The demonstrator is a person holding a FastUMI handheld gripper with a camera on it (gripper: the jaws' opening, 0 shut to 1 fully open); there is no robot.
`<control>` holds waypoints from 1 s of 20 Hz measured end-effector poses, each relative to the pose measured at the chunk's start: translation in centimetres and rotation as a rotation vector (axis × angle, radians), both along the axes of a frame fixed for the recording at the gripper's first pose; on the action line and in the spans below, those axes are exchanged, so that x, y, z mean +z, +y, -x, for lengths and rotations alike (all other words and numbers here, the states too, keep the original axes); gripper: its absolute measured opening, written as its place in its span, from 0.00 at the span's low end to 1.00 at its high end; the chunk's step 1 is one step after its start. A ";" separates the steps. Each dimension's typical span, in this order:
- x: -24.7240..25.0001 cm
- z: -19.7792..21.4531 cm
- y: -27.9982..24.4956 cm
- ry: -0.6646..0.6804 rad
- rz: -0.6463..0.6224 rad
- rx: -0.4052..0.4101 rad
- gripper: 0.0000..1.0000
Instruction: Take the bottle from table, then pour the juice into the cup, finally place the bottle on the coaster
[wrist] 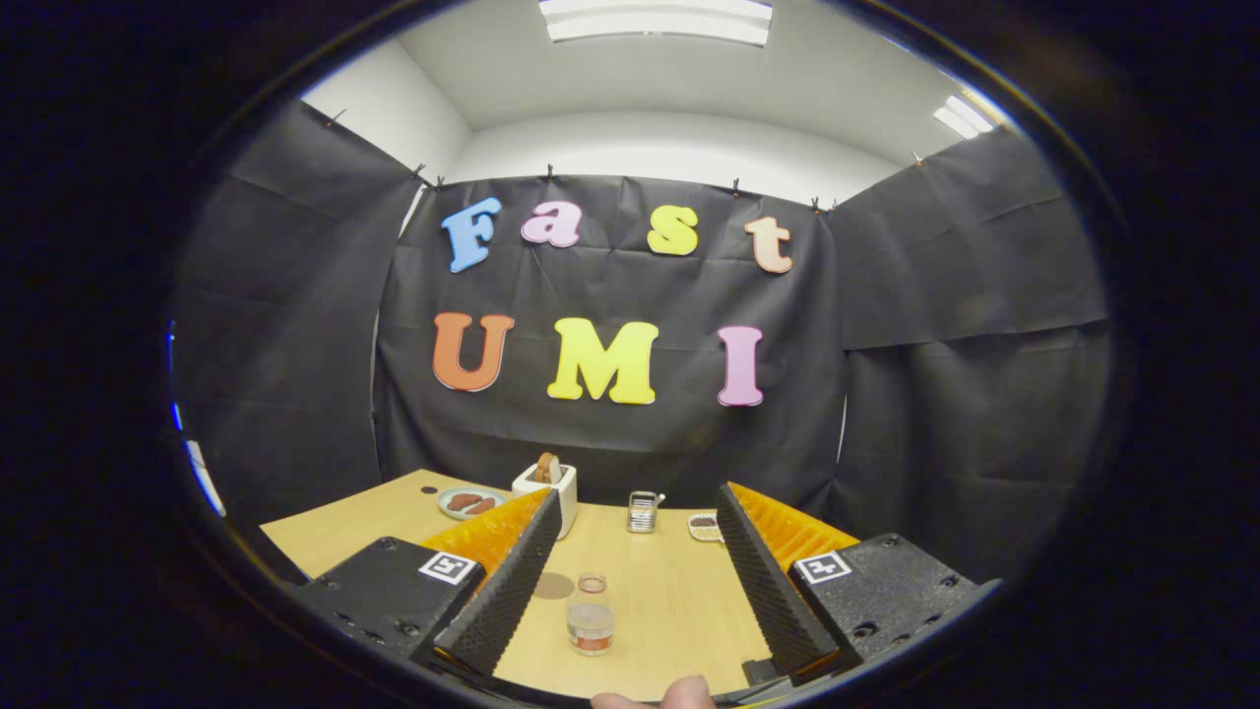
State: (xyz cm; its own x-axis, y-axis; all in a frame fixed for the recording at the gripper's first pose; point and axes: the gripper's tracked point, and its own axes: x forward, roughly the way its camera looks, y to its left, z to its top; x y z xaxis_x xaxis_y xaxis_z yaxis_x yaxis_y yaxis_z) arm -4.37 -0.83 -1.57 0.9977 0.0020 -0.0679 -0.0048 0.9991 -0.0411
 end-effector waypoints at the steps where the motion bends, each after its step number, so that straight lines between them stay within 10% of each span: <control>1: -0.3 0.3 0.1 0.012 0.006 0.006 1.00; 20: -15.0 1.7 1.8 0.339 -0.021 0.086 1.00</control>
